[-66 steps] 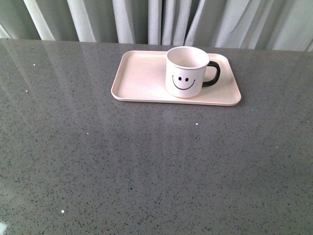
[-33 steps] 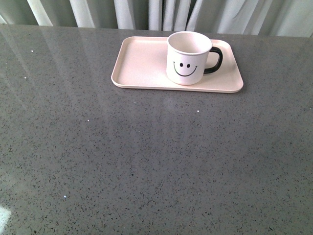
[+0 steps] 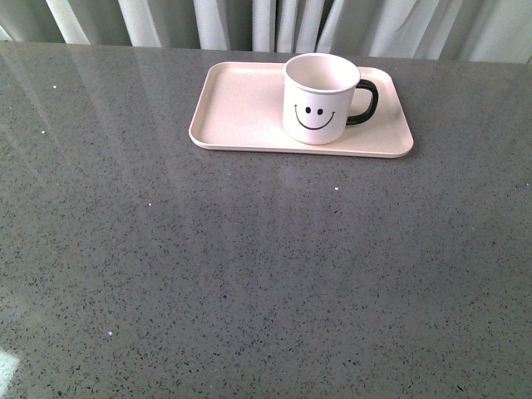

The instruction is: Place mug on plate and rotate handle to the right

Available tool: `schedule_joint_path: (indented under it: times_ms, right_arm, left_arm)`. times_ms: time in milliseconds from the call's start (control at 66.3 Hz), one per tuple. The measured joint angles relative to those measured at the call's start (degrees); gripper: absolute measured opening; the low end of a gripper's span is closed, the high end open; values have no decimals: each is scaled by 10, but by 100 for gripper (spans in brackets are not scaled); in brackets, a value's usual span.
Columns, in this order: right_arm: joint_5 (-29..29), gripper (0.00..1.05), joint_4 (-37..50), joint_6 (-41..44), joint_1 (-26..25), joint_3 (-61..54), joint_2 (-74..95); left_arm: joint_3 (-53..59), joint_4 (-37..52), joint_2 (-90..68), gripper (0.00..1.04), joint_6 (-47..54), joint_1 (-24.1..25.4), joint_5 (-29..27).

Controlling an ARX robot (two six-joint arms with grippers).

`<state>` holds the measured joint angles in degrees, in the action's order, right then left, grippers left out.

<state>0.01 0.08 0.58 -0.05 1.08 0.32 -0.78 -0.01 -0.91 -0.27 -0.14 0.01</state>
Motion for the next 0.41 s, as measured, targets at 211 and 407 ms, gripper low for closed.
schedule_joint_path:
  times_ms: [211,407]
  right_arm:
    - [0,96,0,0,0,0,0]
    - [0,96,0,0,0,0,0]
  left_arm:
    - [0,0,0,96,0,0,0]
    - [0,0,0,96,0,0,0]
